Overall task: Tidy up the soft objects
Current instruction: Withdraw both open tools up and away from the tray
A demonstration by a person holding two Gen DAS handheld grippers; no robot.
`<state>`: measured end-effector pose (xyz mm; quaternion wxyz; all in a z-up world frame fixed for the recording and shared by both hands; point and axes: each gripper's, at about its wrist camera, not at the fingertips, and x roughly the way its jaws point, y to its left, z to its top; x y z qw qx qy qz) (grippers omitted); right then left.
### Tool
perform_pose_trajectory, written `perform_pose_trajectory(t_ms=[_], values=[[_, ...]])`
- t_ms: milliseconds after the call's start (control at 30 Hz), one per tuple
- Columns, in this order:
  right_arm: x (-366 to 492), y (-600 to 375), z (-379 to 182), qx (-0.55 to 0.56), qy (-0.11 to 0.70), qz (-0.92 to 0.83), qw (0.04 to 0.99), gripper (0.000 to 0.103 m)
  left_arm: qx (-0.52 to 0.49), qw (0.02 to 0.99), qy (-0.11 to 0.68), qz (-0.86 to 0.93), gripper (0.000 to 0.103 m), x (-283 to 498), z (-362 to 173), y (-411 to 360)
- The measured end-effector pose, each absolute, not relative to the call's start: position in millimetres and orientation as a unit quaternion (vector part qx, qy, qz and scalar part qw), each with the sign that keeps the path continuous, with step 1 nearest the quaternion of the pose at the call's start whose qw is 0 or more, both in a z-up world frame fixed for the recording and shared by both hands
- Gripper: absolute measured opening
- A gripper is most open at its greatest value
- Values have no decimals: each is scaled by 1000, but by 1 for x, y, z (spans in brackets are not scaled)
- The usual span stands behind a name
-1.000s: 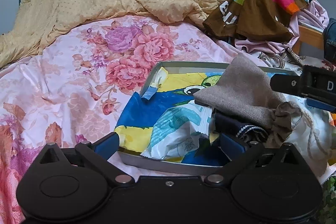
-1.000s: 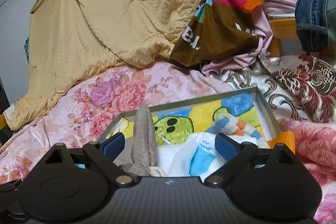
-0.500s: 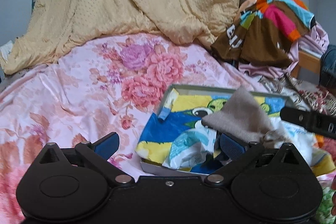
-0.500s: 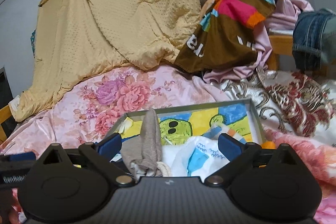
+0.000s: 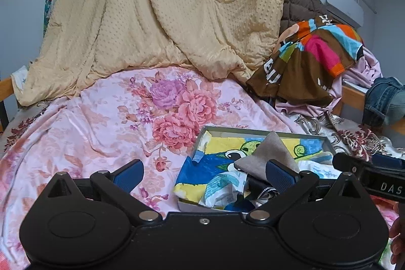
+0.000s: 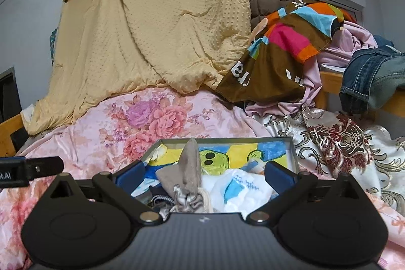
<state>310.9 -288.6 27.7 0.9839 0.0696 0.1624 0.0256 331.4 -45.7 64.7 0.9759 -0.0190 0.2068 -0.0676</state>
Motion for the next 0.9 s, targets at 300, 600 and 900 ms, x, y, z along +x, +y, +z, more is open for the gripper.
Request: perform_pose_trajectory(t_ms=[300, 600, 900], values=[[276, -272, 37, 37, 156, 35, 986, 102, -42, 975, 207, -73, 102, 292, 71, -25], [250, -262, 31, 27, 164, 47, 985, 102, -54, 974, 212, -65, 102, 259, 63, -7], [216, -263, 23, 27, 163, 43, 985, 103, -41, 973, 216, -75, 102, 231, 48, -6]])
